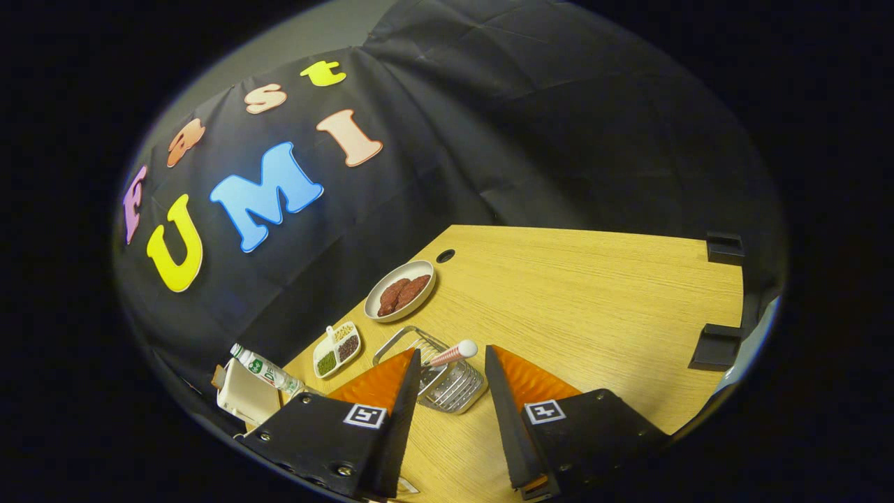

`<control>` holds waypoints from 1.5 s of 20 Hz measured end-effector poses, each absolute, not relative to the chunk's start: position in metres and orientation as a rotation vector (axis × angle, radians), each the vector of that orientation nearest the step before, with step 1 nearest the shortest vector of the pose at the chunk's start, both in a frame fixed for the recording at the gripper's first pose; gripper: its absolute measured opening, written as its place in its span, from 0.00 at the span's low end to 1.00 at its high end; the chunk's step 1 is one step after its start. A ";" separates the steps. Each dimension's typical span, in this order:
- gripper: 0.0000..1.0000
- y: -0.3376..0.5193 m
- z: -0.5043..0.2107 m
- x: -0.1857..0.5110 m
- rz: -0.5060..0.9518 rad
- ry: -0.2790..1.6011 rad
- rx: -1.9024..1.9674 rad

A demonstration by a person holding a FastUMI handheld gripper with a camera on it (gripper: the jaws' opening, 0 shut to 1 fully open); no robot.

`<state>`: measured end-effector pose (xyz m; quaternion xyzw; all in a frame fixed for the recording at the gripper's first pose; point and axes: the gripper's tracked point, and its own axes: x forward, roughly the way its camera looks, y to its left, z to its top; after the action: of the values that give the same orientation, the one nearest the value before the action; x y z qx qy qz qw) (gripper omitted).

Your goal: Take the plate from the dish rack, then take the spoon from the basket and place it into the plate.

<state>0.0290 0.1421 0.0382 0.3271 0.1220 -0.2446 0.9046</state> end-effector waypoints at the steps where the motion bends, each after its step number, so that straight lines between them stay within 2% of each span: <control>1: 0.57 0.140 0.037 0.033 -0.508 0.248 0.686; 6: 0.57 0.138 0.024 0.047 -0.486 0.268 0.712; 8: 0.25 0.138 0.027 0.045 -0.489 0.268 0.706; 14: 0.21 0.143 0.032 0.049 -0.469 0.268 0.685; 15: 0.21 0.150 0.044 0.051 -0.417 0.238 0.696; 17: 0.08 0.156 0.049 0.059 -0.404 0.248 0.630; 23: 0.08 0.169 0.066 0.058 -0.389 0.285 0.528; 30: 0.08 0.169 0.099 0.048 -0.389 0.246 0.448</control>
<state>0.0482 0.1691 0.0991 0.2203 0.1211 -0.1913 0.9488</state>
